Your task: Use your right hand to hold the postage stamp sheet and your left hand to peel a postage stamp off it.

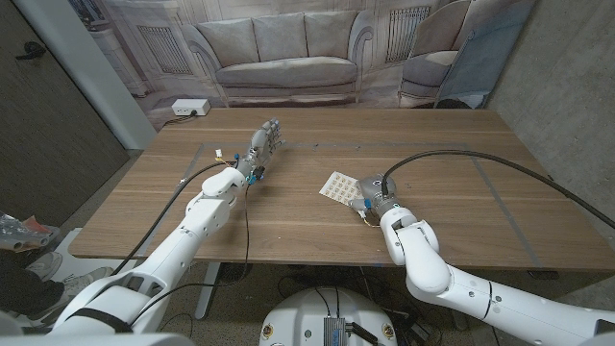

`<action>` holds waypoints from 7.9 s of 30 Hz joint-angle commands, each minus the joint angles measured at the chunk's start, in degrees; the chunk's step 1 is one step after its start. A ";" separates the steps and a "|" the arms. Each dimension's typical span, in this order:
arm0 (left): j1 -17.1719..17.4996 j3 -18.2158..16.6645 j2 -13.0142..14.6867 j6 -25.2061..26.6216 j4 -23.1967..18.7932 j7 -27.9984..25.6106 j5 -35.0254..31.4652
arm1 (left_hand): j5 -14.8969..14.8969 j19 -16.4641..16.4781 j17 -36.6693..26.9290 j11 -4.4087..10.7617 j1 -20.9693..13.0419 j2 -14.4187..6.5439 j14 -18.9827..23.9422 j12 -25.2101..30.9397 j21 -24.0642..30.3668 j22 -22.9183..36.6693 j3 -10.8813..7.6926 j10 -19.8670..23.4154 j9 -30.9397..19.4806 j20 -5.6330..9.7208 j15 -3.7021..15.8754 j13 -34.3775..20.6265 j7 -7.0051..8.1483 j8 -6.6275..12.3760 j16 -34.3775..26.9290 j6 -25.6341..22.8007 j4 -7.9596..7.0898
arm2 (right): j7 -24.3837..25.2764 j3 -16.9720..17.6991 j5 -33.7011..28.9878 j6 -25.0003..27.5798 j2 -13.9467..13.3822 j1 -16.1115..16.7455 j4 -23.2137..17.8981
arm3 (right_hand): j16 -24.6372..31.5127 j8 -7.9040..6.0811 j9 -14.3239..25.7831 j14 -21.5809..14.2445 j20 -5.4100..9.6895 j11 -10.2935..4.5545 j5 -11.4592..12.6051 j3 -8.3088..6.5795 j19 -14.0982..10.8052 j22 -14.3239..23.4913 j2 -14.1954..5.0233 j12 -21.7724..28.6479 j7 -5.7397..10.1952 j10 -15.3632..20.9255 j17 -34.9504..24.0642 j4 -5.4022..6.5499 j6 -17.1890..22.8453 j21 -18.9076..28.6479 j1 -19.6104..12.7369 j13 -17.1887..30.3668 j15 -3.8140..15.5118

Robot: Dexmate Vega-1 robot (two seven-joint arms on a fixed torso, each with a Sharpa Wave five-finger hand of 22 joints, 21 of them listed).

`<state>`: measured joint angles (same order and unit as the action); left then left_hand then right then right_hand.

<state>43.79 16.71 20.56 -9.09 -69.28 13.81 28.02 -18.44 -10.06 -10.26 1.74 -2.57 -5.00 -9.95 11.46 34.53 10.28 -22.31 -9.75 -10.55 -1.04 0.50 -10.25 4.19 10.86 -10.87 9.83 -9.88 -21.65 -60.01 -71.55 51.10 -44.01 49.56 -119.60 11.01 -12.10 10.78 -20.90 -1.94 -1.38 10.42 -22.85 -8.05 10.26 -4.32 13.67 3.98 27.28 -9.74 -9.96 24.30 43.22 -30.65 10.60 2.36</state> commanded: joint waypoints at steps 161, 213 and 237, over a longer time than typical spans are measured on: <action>-16.29 18.29 3.75 -16.93 8.59 -0.87 -21.43 | 7.43 7.19 0.17 2.54 -59.21 9.56 2.13 1.01 -8.84 0.49 -1.05 10.11 -10.73 -3.56 -2.65 -0.54 4.28 23.52 -0.02 -50.84 18.34 | 80.68 -5.03 14.70 1.94 9.17 -1.31 21.20 | 1.73 -10.72 0.60 -18.48 9.27 -9.80 2.23 -2.30 -10.66 0.95 -2.38 0.36 3.11 20.30 -1.80 1.31 37.93 6.26 -24.29 0.32 11.17; -15.29 16.75 0.85 -19.67 10.45 -8.00 -23.07 | 7.07 8.85 0.07 4.74 -60.84 3.79 4.79 1.89 -9.90 1.03 3.63 16.82 -11.61 -2.41 -1.89 -0.67 -1.61 33.21 -0.70 -66.10 16.53 | 79.67 -5.06 16.42 1.31 10.56 -2.72 23.44 | 0.92 -10.40 0.61 -18.46 9.13 -9.81 2.40 -1.86 -10.15 0.90 -2.19 -0.53 3.30 20.56 -1.81 1.64 38.03 7.18 -24.52 0.39 11.15; -16.95 19.30 -2.13 -25.72 14.96 -26.47 -33.01 | 5.73 13.17 0.00 8.45 -64.82 5.71 10.78 4.41 -8.26 1.39 6.73 29.03 -1.31 0.61 3.00 -1.80 -7.59 29.34 -1.14 -73.97 17.80 | 73.20 -5.60 19.00 0.90 10.29 -4.46 22.23 | 0.03 -7.26 0.45 -16.44 6.34 -8.75 1.15 2.46 -8.24 0.59 1.88 -2.32 3.65 17.29 -1.89 6.66 32.40 7.85 -12.21 0.53 10.66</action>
<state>28.42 34.37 19.94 -30.28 -57.62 -5.87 -0.63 -12.20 2.57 -10.02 10.12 -66.83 0.42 0.53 15.72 25.67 11.34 -15.80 18.92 -11.93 -0.72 1.94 -11.87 -2.50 40.45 -11.54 -63.75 7.98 53.73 -65.77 -53.93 52.65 -33.84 45.83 -96.88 11.22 -19.64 11.18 -37.76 2.35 -9.94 11.53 -19.92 -16.42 10.82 -2.23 11.43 7.66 44.84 -11.47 -3.54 57.14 50.72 -43.01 11.02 3.48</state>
